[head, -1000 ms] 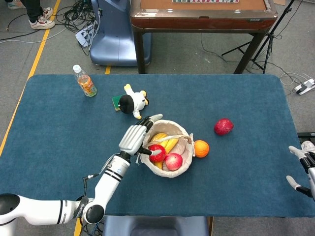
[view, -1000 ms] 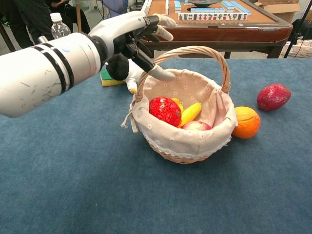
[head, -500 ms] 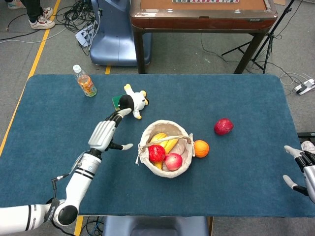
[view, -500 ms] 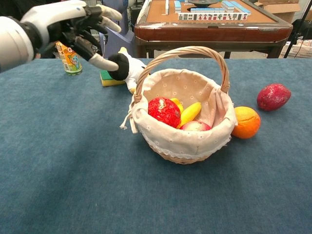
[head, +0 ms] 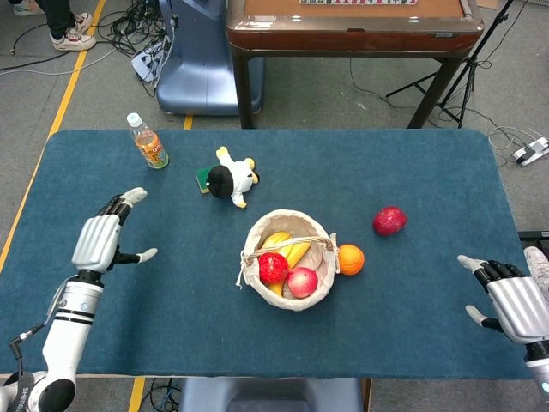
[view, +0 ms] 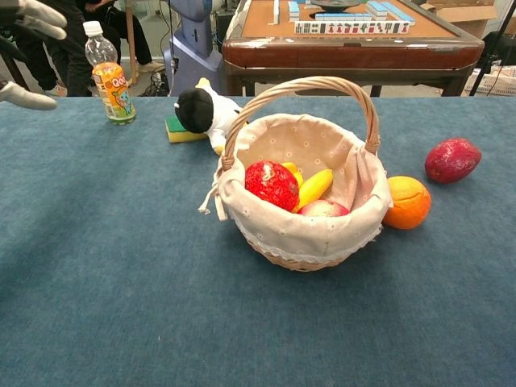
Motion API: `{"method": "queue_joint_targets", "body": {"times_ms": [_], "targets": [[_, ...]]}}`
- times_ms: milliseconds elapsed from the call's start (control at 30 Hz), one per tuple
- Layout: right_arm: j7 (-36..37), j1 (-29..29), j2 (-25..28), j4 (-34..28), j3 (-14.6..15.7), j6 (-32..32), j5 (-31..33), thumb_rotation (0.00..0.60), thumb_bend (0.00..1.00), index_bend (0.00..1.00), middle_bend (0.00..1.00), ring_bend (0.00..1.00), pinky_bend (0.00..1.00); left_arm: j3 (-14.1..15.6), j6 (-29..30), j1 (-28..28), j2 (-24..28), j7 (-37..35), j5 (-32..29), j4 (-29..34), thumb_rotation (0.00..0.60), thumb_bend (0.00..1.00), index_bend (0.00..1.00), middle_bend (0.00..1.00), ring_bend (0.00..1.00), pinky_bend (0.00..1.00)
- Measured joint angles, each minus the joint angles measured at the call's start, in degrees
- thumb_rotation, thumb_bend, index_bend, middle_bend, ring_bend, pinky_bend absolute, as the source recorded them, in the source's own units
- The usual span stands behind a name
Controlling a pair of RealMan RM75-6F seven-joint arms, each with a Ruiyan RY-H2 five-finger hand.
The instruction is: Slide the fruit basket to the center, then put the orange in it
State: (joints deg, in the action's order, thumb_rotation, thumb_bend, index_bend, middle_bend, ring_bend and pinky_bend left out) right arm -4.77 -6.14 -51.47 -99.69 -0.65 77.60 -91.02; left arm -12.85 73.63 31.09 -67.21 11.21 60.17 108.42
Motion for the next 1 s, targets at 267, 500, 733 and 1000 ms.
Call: {"method": "queue_joint_targets", "body": {"times_ms": [267,500,733,1000], "targets": [[-3.99,-4.45,-1.52,-1.18,-0.71,-5.79,0.39,0.600,0.16,0.20,0.28,0.26,0.37,3.01,2.75,-4.41,3.07,-0.35,3.92,-2.15,0.600,0.11,0.18,0.13,0.11,0.18],[-7.36,-9.01,-4.65,-0.46,-2.30,-12.30,3.97,0.600,0.14,0.20,0.25,0.26,0.37,3.81,5.41,-7.92,5.52,-2.67,6.31,-1.72,0.600,0.11,0.19,0.13,0.11,0.18],[-10.73,-14.98,-9.46,1.86,-4.29,-20.93,11.10,0.600,0.13,0.20,0.24,0.26,0.37,4.19,6.66,-10.27,7.43,-3.81,8.11,-1.68,0.600,0.11,0.19,0.13,0.11,0.18],[-14.16,-20.98,-16.54,7.06,-6.05,-27.08,17.65,0.600,0.13,0.20,0.24,0.26,0.37,5.32,7.22,-12.38,8.62,-3.22,9.72,-0.78,0.600,0.11,0.19,0.13,0.11,0.18]]}}
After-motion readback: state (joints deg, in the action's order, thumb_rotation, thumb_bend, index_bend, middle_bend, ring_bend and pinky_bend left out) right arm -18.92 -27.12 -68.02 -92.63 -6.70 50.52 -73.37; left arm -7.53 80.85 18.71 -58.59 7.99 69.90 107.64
